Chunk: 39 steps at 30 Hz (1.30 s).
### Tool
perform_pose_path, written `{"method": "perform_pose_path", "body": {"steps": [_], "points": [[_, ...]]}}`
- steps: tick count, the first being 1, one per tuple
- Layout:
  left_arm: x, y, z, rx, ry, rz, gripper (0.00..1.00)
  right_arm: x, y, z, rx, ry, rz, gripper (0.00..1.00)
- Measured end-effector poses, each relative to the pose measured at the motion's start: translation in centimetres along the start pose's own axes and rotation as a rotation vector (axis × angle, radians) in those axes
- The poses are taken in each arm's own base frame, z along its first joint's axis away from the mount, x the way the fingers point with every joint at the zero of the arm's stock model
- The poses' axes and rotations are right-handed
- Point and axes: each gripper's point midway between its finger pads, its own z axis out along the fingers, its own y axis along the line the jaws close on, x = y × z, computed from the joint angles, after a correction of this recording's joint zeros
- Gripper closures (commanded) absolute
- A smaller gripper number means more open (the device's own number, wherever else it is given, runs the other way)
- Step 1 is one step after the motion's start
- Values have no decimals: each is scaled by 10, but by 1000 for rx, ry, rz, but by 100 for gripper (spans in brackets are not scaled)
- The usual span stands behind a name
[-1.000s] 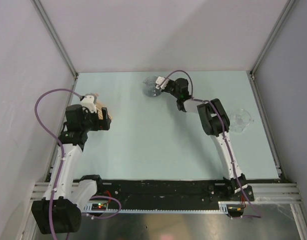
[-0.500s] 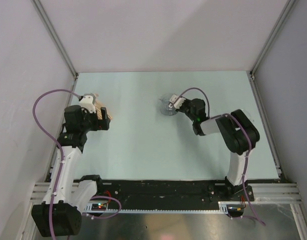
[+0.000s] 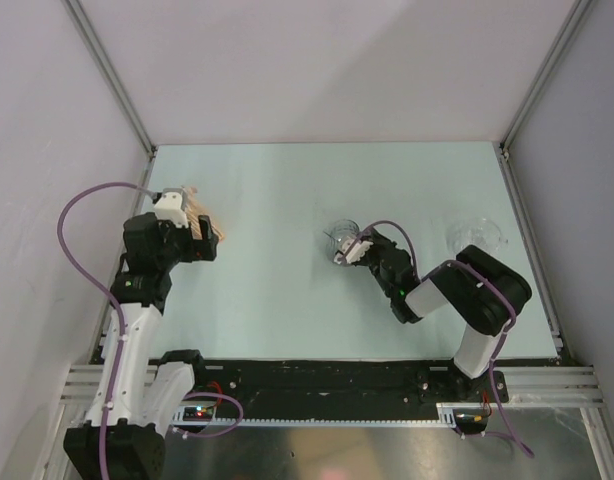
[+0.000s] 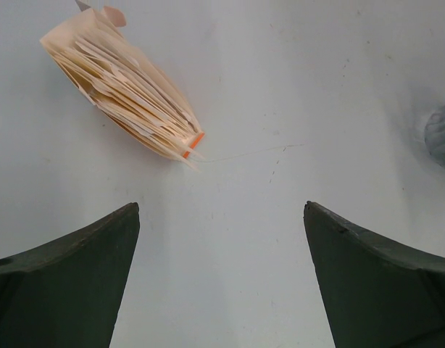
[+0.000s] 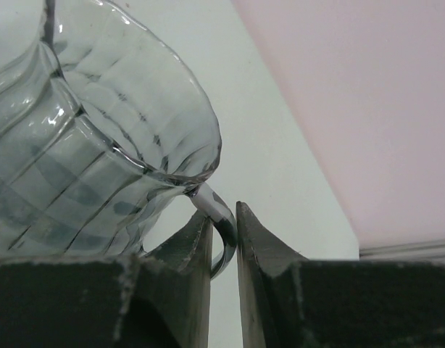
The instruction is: Place the coffee filter in the dripper
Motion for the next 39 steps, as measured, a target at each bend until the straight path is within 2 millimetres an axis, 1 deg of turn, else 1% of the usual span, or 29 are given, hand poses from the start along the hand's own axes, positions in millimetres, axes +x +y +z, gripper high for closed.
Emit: {"method": "perform_pose_path", "body": {"steps": [5, 7, 13, 16, 18, 21, 24, 29, 30, 33, 36, 39], "points": [[-1, -1, -8, -1, -31, 7, 2, -4, 0, -11, 28, 11, 13, 100], [0, -2, -10, -2, -39, 8, 2, -6, 3, -14, 30, 13, 23, 100], [0, -2, -16, -9, -60, 13, 2, -25, 23, -23, -10, -28, 21, 100], [0, -2, -16, -11, -61, 13, 2, -32, 31, -26, -25, -47, 17, 94], [1, -2, -16, -11, -60, 13, 2, -35, 34, -29, -31, -58, 11, 86], [1, -2, -16, -11, -60, 13, 2, -34, 38, -34, -39, -66, 6, 70], [1, -2, -16, -11, -60, 13, 2, -28, 44, -42, -59, -61, -6, 56], [1, -2, -16, -11, -60, 14, 2, -18, 60, -60, -128, -62, -47, 27], [1, -1, -16, -11, -60, 13, 2, -18, 62, -64, -141, -68, -53, 23], [1, -2, -15, -11, -58, 13, 2, -18, 66, -74, -170, -89, -63, 18], [1, -1, -15, -11, -58, 13, 2, -17, 70, -83, -196, -107, -66, 15], [1, -1, -15, -11, -57, 13, 2, -21, 66, -95, -207, -143, -56, 14]]}}
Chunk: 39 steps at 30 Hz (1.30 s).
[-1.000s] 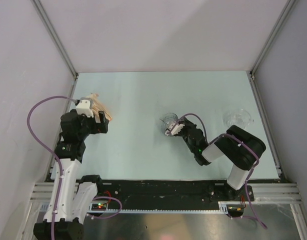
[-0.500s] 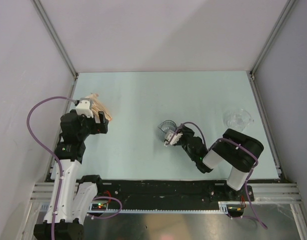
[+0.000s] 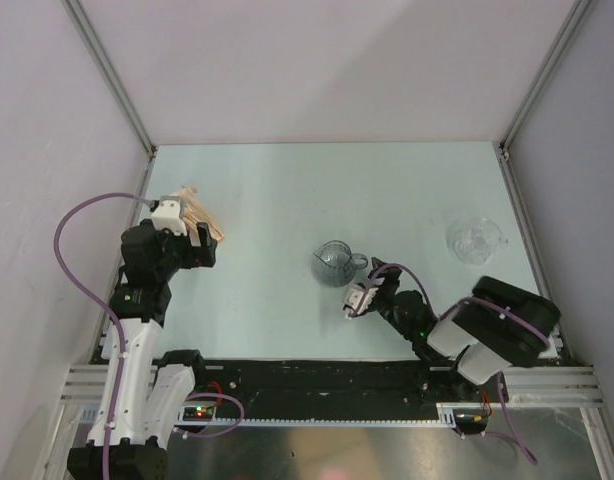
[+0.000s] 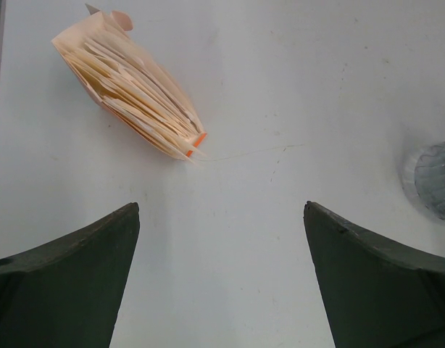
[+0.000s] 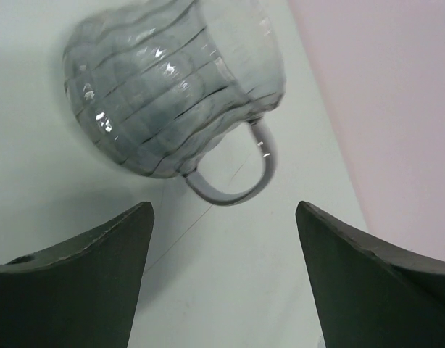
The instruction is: Place the coffee filter in the dripper
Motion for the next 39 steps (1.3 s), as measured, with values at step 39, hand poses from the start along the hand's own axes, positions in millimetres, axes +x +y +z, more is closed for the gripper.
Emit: {"method": "perform_pose_path", "body": {"steps": [39], "points": [[15, -43, -3, 277, 70, 67, 2, 166, -209, -174, -359, 608, 687, 7]]}}
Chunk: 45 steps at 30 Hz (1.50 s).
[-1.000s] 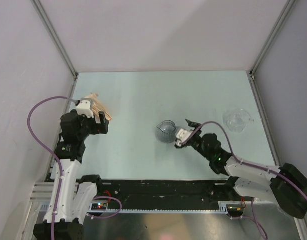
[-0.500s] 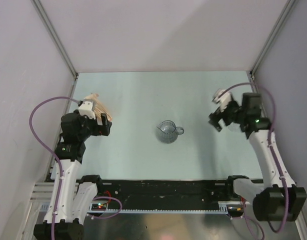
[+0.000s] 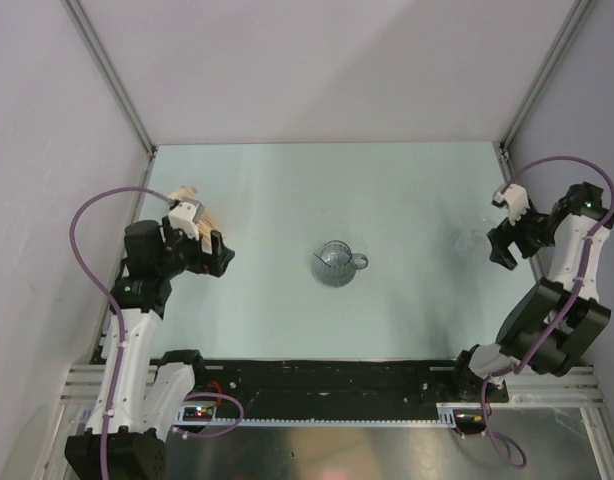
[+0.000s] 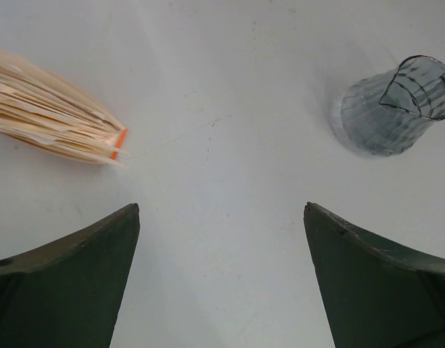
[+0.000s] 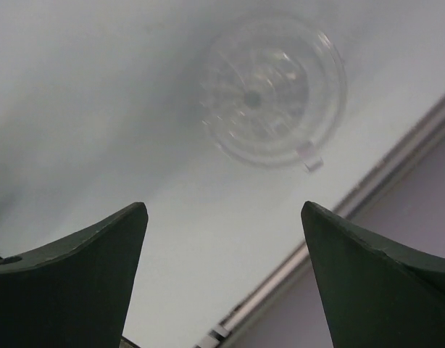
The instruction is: Place the coffee filter in the dripper
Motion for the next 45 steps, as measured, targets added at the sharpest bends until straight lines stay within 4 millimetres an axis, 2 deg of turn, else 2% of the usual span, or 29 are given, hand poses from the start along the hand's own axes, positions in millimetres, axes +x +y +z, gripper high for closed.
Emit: {"method": "perform_pose_path", "body": {"steps": [3, 6, 10, 17, 20, 25, 29, 33, 40, 45], "points": [[-4, -1, 2, 22, 22, 3, 2, 30, -23, 1, 9, 58, -14, 7], [-11, -3, 3, 43, 21, 12, 2, 50, -35, 11, -6, 99, -37, 7], [-15, -4, 7, 65, 31, 11, 2, 66, -49, 29, -31, 128, -66, 8], [-13, -4, 8, 73, 43, 5, 2, 81, -70, 51, -23, 158, -119, 7], [-13, -4, 8, 73, 45, 5, 2, 81, -77, 58, -10, 163, -144, 7], [-12, -4, 7, 72, 46, 14, 2, 68, -81, 71, -9, 151, -196, 12], [-12, -5, 5, 70, 47, 25, 2, 61, -80, 83, -33, 146, -218, 25], [-12, -4, 4, 68, 46, 30, 2, 58, -76, 94, -66, 141, -225, 31], [-11, -3, 4, 61, 50, 35, 2, 53, -60, 96, -126, 96, -217, 43], [-12, -3, 4, 59, 50, 36, 2, 48, -54, 96, -149, 60, -211, 60]]}}
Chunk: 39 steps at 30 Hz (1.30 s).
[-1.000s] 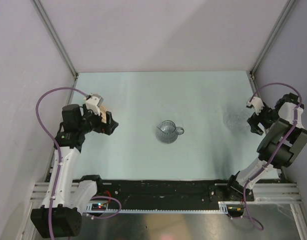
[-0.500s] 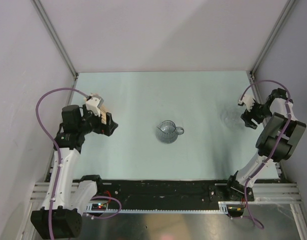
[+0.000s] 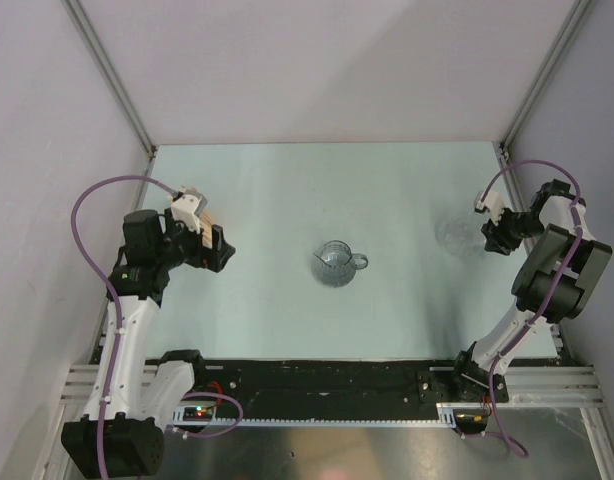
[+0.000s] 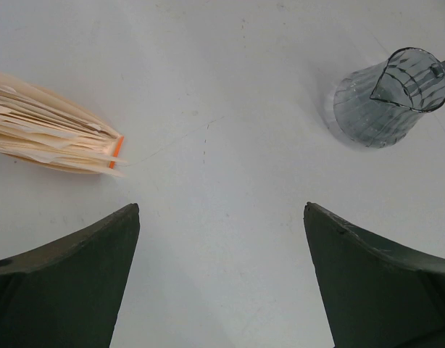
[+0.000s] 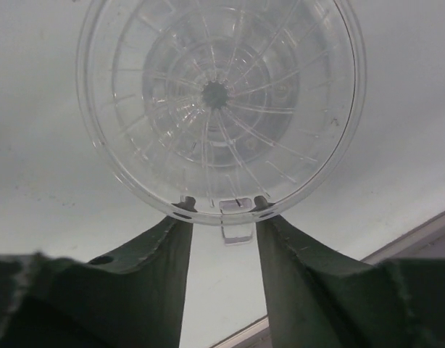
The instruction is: Place the coffee filter in the dripper
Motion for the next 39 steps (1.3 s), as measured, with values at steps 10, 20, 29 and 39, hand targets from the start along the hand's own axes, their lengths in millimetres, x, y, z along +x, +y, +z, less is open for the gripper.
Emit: {"method": "perform_pose_path", "body": {"steps": [10, 20, 29, 39], "points": [[-1, 1, -1, -9, -5, 4, 2, -7, 7, 1, -29, -37, -2, 98], [-1, 1, -1, -9, -4, 3, 2, -36, 26, -13, -59, -118, 4, 100], [-3, -4, -3, 13, -15, -4, 2, -145, 88, -35, -169, -261, -218, 100], [-10, -15, -10, 44, -52, -13, 2, -244, 177, -34, -362, -311, -460, 100]]}}
